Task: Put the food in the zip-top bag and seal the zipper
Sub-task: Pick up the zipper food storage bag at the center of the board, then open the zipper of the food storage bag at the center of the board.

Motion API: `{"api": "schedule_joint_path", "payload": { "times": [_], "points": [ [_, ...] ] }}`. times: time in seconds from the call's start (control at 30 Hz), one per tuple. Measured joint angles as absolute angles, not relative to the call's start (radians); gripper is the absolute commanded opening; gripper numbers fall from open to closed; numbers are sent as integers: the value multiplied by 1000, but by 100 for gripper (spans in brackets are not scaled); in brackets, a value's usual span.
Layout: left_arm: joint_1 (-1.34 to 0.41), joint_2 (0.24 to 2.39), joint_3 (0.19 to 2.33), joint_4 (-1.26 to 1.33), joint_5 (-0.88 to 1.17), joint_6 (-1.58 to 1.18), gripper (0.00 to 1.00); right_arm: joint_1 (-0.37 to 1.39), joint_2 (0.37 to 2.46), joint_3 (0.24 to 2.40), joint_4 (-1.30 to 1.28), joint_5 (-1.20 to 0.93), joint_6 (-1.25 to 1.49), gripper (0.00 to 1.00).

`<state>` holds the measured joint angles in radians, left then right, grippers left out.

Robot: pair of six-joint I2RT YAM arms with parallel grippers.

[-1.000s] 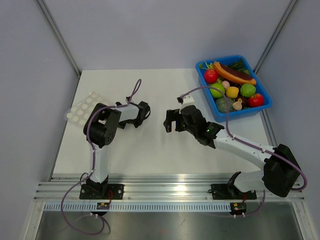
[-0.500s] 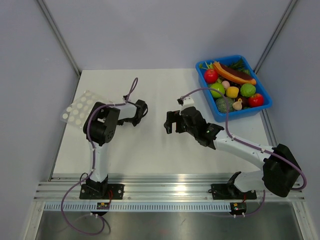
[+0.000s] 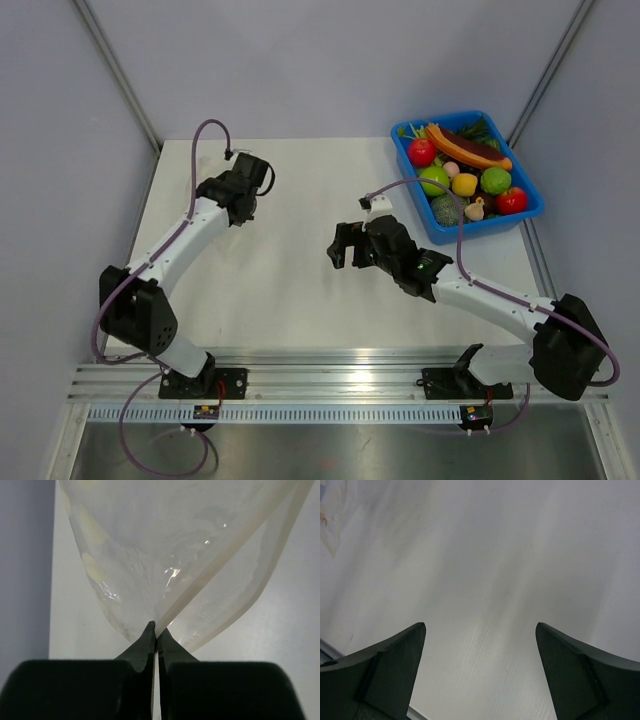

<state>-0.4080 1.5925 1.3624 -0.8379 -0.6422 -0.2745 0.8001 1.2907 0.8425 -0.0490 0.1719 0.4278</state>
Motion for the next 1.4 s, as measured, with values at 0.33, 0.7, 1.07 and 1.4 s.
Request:
{"api": "schedule_joint_path", "payload": {
  "times": [0.33,0.7,1.07,1.4],
  "points": [
    [-464,1493,1351,-855,-290,-349,0,860,1346,970,-79,165,471,99],
    [-472,1486,1345,-843,-122,-410,0,929,1504,1142,-15,167,511,99],
    [-471,1339,1295,-867,-78,-404,0,910,1781,1244,23,158,579,72],
    [-469,1319,1278,-868,-63,-357,0,877,1803,1267,76,105,587,0]
  ]
}}
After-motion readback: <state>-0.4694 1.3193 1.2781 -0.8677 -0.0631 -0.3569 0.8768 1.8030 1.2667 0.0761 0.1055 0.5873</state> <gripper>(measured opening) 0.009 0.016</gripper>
